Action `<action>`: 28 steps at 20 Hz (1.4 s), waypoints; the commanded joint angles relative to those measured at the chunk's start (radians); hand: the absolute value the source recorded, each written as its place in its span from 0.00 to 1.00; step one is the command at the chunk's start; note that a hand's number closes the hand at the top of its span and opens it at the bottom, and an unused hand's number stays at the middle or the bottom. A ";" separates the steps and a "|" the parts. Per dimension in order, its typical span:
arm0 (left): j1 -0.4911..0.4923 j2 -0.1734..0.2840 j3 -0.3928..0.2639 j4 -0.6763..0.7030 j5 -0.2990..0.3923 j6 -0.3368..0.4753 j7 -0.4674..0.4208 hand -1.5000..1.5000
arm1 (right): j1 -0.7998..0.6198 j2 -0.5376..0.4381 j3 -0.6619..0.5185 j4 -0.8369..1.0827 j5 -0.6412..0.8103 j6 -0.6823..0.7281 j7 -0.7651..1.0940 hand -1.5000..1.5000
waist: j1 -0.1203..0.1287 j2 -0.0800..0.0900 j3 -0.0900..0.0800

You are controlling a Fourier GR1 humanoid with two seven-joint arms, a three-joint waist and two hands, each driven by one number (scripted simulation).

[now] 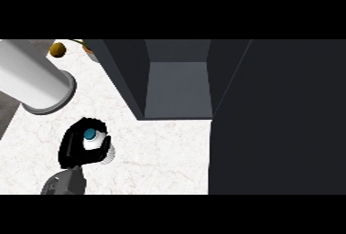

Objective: Pick up the bottled water, place it into the cabinet and close the cabinet

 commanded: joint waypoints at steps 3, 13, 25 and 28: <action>0.021 -0.031 -0.188 -0.163 0.076 0.142 0.108 1.00 | 0.030 -0.004 -0.008 -0.179 -0.121 -0.041 0.082 0.00 | 0.006 -0.002 -0.001; -0.119 -0.032 -0.457 -0.231 0.134 0.529 0.191 1.00 | 0.075 -0.035 -0.064 -0.191 -0.183 -0.007 0.070 0.00 | -0.017 0.002 -0.002; -0.390 -0.032 -0.593 -0.013 0.096 0.878 0.275 1.00 | 0.015 -0.070 -0.080 -0.111 -0.245 -0.029 0.064 0.00 | -0.025 0.012 -0.002; -0.460 -0.032 -0.560 0.036 0.095 0.896 0.338 1.00 | 0.041 -0.050 -0.030 -0.149 -0.205 -0.020 0.065 0.00 | -0.037 0.013 -0.002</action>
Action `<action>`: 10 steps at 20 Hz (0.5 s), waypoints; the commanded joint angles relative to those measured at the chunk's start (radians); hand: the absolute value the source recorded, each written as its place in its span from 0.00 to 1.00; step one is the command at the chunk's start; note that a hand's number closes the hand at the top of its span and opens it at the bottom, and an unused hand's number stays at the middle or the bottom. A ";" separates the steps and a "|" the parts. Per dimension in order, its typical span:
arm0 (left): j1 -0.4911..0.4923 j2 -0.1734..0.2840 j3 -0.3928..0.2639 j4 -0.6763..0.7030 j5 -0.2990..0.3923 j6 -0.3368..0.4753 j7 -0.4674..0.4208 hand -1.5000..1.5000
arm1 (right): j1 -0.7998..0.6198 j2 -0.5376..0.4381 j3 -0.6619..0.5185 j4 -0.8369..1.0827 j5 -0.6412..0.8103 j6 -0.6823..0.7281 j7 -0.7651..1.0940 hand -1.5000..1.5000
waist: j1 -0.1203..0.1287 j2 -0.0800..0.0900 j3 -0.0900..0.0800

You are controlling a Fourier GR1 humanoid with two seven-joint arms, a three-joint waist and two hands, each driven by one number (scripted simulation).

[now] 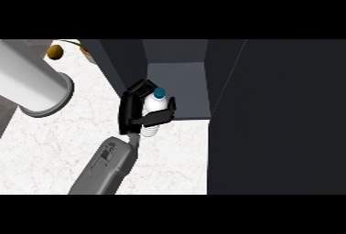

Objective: Pick up the bottled water, place it into the cabinet and close the cabinet

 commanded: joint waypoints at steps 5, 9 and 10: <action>-0.176 -0.005 0.024 0.203 0.032 0.036 0.054 1.00 | 0.062 0.044 0.029 -0.152 -0.075 -0.019 0.028 0.00 | -0.042 0.018 -0.004; -0.212 -0.006 -0.029 0.189 0.065 0.107 0.072 1.00 | -0.003 -0.018 0.001 -0.108 -0.145 -0.054 0.058 0.00 | -0.034 0.023 -0.004; -0.227 -0.005 0.039 0.245 0.032 0.057 0.064 1.00 | 0.013 -0.014 -0.003 -0.073 -0.116 0.001 0.020 0.00 | -0.039 0.023 -0.003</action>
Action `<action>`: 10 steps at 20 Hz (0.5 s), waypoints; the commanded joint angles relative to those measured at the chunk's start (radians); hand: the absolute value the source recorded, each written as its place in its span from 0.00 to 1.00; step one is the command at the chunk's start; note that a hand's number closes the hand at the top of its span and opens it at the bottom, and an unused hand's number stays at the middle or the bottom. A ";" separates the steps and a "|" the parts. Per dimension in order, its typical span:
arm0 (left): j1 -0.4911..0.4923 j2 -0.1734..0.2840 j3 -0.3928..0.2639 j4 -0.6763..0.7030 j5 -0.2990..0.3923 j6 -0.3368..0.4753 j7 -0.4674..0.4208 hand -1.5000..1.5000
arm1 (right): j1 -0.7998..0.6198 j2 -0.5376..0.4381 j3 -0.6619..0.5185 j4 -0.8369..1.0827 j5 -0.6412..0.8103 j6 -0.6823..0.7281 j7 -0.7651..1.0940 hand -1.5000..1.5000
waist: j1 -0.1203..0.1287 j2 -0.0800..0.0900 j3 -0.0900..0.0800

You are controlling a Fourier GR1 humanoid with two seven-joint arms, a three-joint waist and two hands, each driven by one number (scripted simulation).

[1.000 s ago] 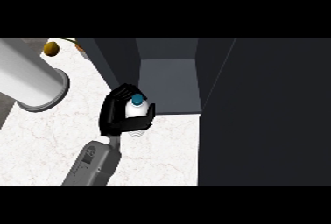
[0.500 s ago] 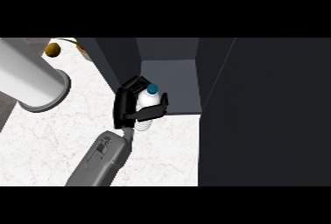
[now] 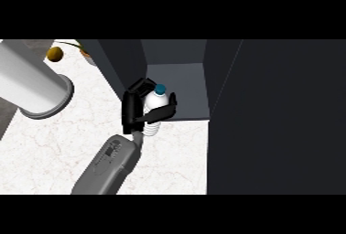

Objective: Pick up the bottled water, place it into the cabinet and close the cabinet

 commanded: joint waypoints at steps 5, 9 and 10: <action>-0.215 -0.001 0.064 0.218 0.029 -0.027 0.004 1.00 | -0.012 -0.009 0.014 -0.053 -0.087 -0.011 0.024 0.00 | -0.038 0.039 -0.007; -0.256 0.025 0.045 0.224 0.000 0.035 0.047 1.00 | -0.002 -0.019 -0.009 -0.054 -0.090 0.013 0.000 0.00 | -0.054 0.037 -0.007; -0.259 0.025 0.029 0.228 -0.014 0.058 0.058 1.00 | -0.001 -0.021 0.002 -0.080 -0.085 -0.010 0.018 0.00 | -0.058 0.040 -0.007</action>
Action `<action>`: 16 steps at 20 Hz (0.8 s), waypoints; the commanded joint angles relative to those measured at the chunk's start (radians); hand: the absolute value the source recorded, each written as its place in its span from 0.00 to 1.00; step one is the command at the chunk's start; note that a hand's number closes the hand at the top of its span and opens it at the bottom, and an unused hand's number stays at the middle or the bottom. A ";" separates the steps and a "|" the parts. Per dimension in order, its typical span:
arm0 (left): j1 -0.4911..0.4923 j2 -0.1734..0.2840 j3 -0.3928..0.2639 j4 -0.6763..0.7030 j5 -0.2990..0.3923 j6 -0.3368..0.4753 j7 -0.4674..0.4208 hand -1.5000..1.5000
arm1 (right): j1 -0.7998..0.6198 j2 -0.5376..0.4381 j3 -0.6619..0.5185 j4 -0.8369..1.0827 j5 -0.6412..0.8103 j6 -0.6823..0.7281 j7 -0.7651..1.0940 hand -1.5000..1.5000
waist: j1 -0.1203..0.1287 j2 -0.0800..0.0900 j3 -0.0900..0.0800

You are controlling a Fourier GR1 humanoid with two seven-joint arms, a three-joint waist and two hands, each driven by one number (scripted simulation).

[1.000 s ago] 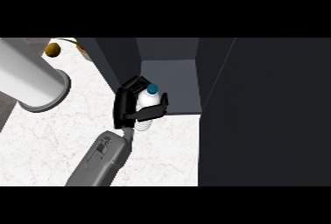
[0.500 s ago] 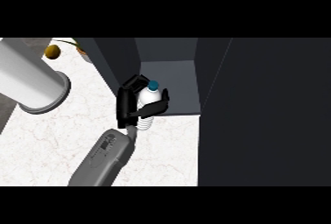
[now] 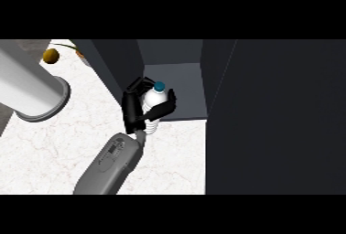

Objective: Pick up the bottled water, place it into the cabinet and close the cabinet

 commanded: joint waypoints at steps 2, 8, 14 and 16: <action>-0.232 0.032 0.045 0.189 0.003 -0.090 0.048 1.00 | -0.003 -0.012 0.000 -0.069 -0.070 -0.009 0.021 0.00 | -0.042 0.043 -0.009; -0.372 0.050 0.077 0.392 -0.007 -0.139 0.058 0.00 | -0.002 -0.022 -0.007 -0.075 -0.084 -0.038 0.041 0.00 | -0.039 0.047 -0.009; -0.476 0.019 0.163 0.581 0.017 -0.177 -0.034 0.00 | 0.036 -0.017 -0.016 -0.077 -0.097 0.019 0.009 0.00 | -0.052 0.047 -0.009; -0.525 0.061 0.170 0.629 0.006 -0.220 -0.036 0.00 | 0.028 -0.018 -0.027 -0.099 -0.108 -0.010 0.022 0.00 | -0.036 0.044 -0.009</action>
